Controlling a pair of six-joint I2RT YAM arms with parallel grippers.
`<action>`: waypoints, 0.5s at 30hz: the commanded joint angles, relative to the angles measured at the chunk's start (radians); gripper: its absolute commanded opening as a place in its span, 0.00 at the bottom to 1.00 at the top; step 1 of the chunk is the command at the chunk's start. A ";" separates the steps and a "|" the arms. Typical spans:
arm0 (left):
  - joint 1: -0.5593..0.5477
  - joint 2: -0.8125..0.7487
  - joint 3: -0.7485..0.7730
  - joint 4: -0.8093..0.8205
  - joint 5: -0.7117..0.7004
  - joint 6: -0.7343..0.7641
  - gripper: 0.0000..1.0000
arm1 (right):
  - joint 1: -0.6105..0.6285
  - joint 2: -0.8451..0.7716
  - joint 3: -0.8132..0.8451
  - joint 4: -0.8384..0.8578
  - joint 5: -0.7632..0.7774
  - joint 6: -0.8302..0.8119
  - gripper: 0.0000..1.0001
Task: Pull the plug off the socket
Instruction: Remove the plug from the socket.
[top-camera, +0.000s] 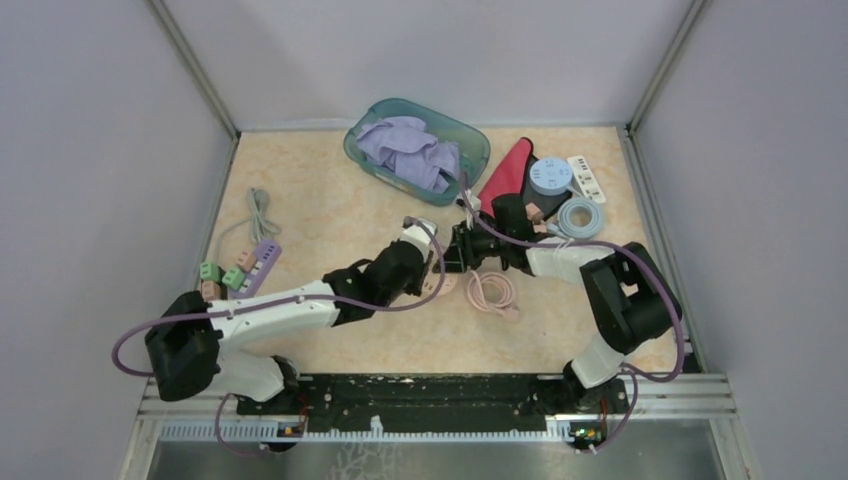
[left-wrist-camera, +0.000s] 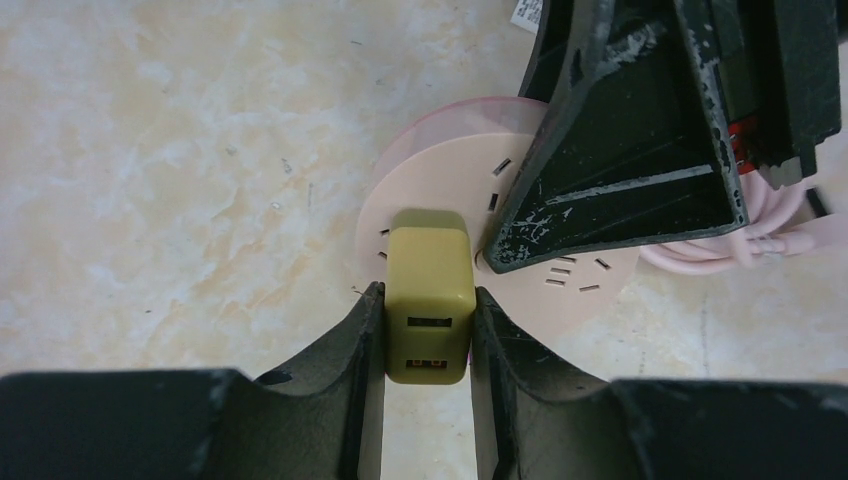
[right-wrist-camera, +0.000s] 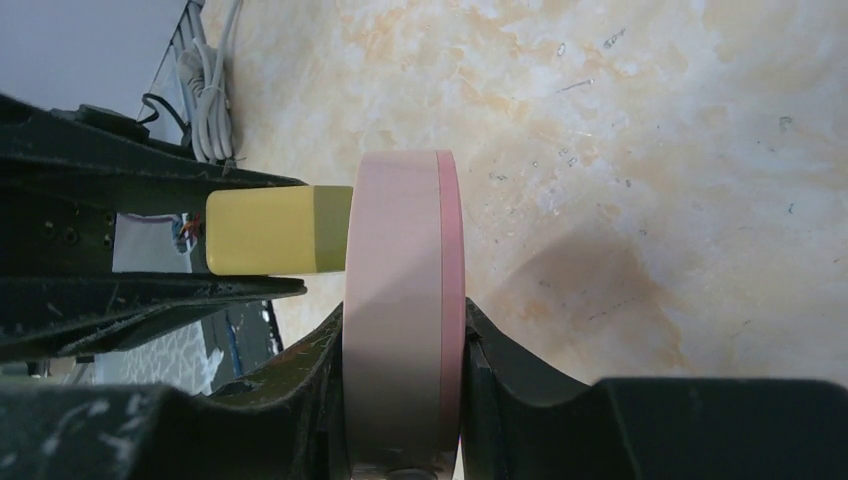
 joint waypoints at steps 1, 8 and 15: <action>0.107 -0.117 -0.057 0.172 0.151 -0.195 0.00 | 0.046 -0.014 0.046 0.041 -0.151 -0.005 0.00; 0.019 -0.202 -0.192 0.269 -0.094 -0.225 0.00 | 0.043 -0.001 0.043 0.047 -0.144 0.004 0.00; -0.122 -0.021 -0.090 0.264 -0.329 -0.119 0.00 | 0.043 0.015 0.039 0.051 -0.136 0.007 0.00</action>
